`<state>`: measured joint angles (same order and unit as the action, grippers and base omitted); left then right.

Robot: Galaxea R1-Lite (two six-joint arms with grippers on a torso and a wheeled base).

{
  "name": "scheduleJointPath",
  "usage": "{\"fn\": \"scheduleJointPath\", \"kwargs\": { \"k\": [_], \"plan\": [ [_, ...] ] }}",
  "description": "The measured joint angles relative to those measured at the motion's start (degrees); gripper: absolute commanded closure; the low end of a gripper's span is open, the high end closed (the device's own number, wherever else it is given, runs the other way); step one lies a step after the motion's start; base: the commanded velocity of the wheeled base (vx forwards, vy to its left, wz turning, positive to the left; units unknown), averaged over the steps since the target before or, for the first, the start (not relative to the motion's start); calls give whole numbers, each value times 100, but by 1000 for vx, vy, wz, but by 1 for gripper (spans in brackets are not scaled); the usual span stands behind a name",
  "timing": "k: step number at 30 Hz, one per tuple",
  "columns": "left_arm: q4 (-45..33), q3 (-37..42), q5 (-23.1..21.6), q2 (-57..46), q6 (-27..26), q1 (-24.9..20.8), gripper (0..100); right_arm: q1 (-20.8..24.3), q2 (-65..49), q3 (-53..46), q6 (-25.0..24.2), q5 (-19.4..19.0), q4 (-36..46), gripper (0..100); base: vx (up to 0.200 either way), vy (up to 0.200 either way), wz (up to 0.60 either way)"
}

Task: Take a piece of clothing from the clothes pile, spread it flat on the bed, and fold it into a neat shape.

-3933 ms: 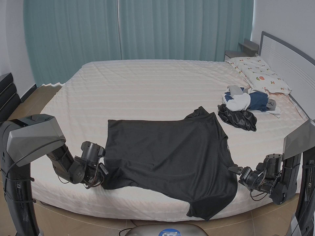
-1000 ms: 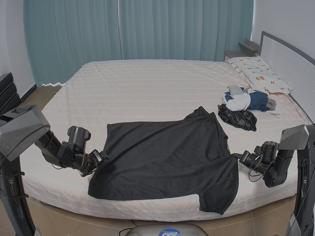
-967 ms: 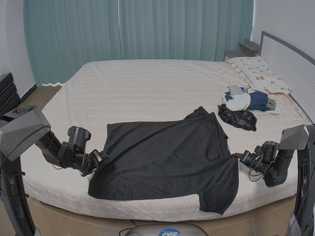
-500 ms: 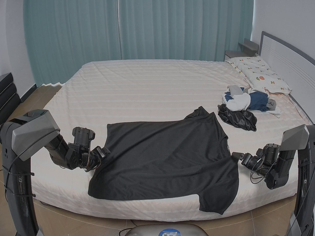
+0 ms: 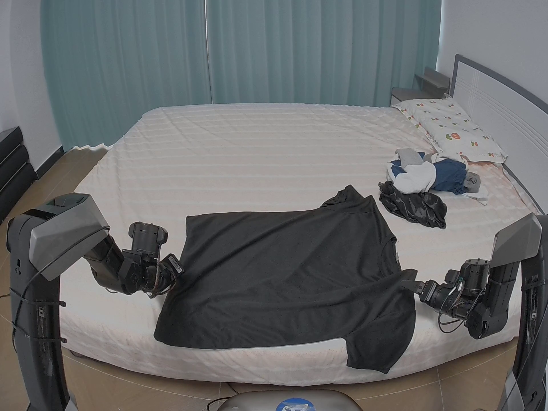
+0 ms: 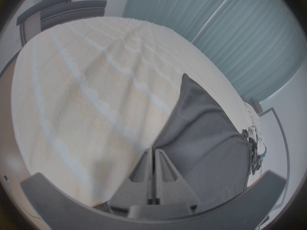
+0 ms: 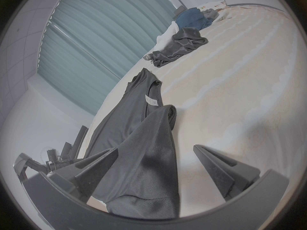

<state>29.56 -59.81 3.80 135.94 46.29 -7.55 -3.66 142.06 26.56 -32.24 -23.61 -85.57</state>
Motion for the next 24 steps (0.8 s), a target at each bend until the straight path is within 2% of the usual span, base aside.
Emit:
{"fn": "scheduleJointPath", "kwargs": {
  "k": [4,9,16,21,22,24],
  "plan": [
    [224,-105,306,63,210,72,100,22,39,-33,140,-2,0,0,0,0,0],
    [669,-133,435,124,486,166,100,50,89,-132,296,-30,-10,0,0,0,0],
    [741,-127,545,202,511,269,100,63,102,-273,463,-293,-22,0,0,0,0],
    [891,-141,607,290,503,282,100,107,108,-315,553,-315,-16,0,0,0,0],
    [895,-141,607,306,503,282,100,113,111,-319,553,-316,-13,100,0,0,0],
    [902,-140,610,323,503,282,100,124,116,-317,553,-315,-5,100,0,0,0]
  ]
}}
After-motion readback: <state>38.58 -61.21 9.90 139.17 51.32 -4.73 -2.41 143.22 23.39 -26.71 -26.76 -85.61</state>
